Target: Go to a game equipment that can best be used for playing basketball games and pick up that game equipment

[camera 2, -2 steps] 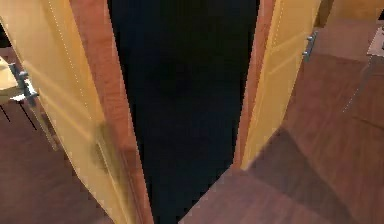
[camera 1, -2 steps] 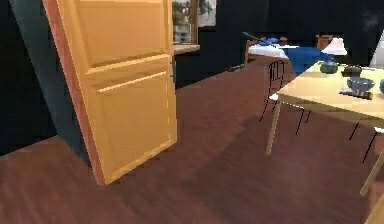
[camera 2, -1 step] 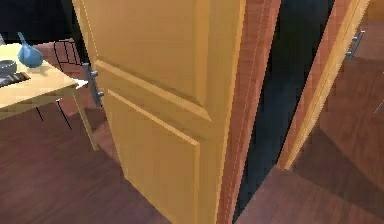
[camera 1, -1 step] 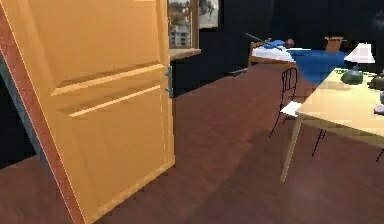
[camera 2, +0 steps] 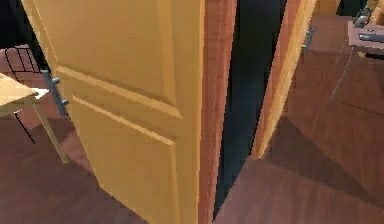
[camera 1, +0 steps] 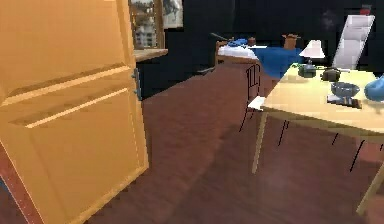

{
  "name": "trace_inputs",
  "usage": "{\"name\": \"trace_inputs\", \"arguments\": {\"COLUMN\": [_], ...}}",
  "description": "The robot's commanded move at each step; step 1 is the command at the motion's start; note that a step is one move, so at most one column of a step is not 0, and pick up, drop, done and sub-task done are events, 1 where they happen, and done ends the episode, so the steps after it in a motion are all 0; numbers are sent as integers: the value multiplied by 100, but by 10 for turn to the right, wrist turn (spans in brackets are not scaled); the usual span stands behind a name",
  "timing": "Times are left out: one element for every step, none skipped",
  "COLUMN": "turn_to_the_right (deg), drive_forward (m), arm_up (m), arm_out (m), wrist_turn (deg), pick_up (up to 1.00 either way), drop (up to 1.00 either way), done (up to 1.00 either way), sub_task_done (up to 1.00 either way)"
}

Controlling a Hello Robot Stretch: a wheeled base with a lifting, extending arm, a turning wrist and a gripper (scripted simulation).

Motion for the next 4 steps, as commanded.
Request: {"name": "trace_inputs", "arguments": {"turn_to_the_right": [0,30,-150,0], "drive_forward": [100,0,0,40], "arm_up": [0,0,0,0], "arm_out": [0,0,0,0], "wrist_turn": [0,0,0,0], "pick_up": [0,0,0,0], "drop": [0,0,0,0], "done": [0,0,0,0], "sub_task_done": [0,0,0,0]}}
